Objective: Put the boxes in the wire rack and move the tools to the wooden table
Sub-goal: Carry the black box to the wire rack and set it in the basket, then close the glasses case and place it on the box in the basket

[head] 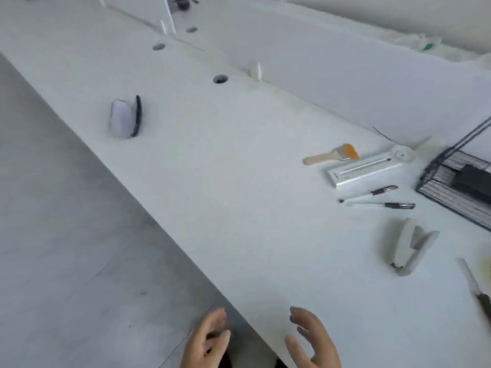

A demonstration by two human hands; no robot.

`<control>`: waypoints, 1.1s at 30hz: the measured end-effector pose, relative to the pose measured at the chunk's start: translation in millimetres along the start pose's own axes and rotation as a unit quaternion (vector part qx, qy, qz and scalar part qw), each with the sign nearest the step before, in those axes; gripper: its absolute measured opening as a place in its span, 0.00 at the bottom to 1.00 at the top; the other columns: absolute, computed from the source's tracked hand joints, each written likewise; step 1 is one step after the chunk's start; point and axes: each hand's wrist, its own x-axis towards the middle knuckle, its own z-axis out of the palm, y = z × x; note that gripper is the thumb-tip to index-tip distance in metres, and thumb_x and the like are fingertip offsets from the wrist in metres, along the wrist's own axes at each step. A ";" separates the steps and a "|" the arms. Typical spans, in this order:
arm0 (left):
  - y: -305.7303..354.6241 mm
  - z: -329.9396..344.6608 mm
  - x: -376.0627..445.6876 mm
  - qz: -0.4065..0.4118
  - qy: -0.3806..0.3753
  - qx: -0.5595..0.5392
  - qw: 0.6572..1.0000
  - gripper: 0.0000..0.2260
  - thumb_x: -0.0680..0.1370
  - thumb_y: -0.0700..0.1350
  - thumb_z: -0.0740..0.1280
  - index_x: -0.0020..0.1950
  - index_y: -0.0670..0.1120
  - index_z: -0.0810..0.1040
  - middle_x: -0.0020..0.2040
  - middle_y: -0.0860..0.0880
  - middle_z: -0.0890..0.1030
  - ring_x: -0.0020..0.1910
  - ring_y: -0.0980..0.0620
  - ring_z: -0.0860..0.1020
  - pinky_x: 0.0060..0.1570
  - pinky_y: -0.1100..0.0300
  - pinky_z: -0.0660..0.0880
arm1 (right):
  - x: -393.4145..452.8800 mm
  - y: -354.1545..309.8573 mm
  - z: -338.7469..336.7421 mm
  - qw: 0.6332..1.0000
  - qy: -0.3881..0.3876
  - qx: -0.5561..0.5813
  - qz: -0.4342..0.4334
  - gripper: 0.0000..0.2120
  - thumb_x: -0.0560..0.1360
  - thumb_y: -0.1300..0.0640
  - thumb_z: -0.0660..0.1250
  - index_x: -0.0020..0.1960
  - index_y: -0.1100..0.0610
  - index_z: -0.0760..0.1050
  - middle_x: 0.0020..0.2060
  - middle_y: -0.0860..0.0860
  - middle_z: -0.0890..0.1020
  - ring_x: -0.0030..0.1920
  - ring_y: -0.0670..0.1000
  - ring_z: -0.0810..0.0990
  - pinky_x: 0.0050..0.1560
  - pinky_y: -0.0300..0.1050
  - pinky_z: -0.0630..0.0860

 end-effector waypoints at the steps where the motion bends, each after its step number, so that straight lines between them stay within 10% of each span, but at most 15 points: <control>1: -9.6 -23.7 2.6 -0.009 0.035 -0.015 0.999 0.19 0.70 0.28 0.66 0.42 0.54 0.76 0.45 0.53 0.82 0.37 0.73 0.77 0.35 0.81 0.71 | 0.6 -3.8 23.9 1.000 -0.012 -0.009 0.005 0.18 0.54 0.43 0.64 0.42 0.27 0.73 0.51 0.33 0.74 0.51 0.39 0.77 0.47 0.26 0.73; 6: -29.9 -151.9 46.0 0.016 0.122 -0.064 0.990 0.14 0.71 0.29 0.64 0.50 0.46 0.74 0.48 0.45 0.79 0.38 0.74 0.76 0.37 0.81 0.71 | 39.2 -52.9 150.9 0.988 -0.118 -0.078 -0.054 0.22 0.58 0.26 0.61 0.48 0.33 0.71 0.53 0.37 0.76 0.52 0.34 0.75 0.52 0.23 0.69; 11: -24.7 -265.4 83.2 0.064 0.143 -0.073 0.985 0.13 0.74 0.34 0.62 0.54 0.49 0.71 0.51 0.57 0.75 0.47 0.71 0.75 0.41 0.82 0.69 | 70.7 -103.0 260.6 0.979 -0.176 -0.078 -0.067 0.20 0.62 0.37 0.58 0.52 0.42 0.69 0.50 0.39 0.74 0.53 0.30 0.71 0.51 0.19 0.66; 18: -53.5 -342.0 132.3 -0.017 0.190 -0.088 0.978 0.13 0.72 0.30 0.63 0.50 0.46 0.74 0.51 0.44 0.78 0.44 0.65 0.78 0.37 0.82 0.70 | 124.2 -120.8 342.2 0.977 -0.185 -0.100 -0.032 0.26 0.51 0.19 0.53 0.49 0.21 0.63 0.46 0.40 0.80 0.54 0.32 0.72 0.50 0.19 0.68; 22: -34.9 -373.0 198.8 -0.025 0.176 -0.089 0.980 0.13 0.73 0.32 0.63 0.52 0.46 0.72 0.55 0.43 0.76 0.50 0.54 0.76 0.38 0.82 0.70 | 191.5 -148.1 390.7 0.975 -0.193 -0.101 -0.043 0.20 0.56 0.24 0.59 0.47 0.25 0.68 0.49 0.41 0.77 0.53 0.32 0.74 0.53 0.23 0.70; 26: 28.5 -422.4 282.8 0.021 0.164 -0.074 0.983 0.12 0.75 0.34 0.61 0.54 0.49 0.70 0.54 0.49 0.75 0.48 0.64 0.75 0.39 0.83 0.69 | 274.8 -202.9 441.0 0.973 -0.208 -0.088 -0.038 0.15 0.73 0.56 0.65 0.47 0.36 0.66 0.50 0.46 0.76 0.50 0.34 0.75 0.61 0.42 0.72; 33: 127.2 -469.9 397.6 0.094 0.098 -0.070 0.988 0.11 0.76 0.39 0.60 0.51 0.56 0.71 0.51 0.61 0.73 0.52 0.65 0.71 0.46 0.70 0.68 | 364.5 -252.8 469.5 0.992 -0.095 -0.061 -0.061 0.14 0.63 0.41 0.60 0.49 0.37 0.66 0.51 0.37 0.75 0.52 0.31 0.73 0.50 0.20 0.68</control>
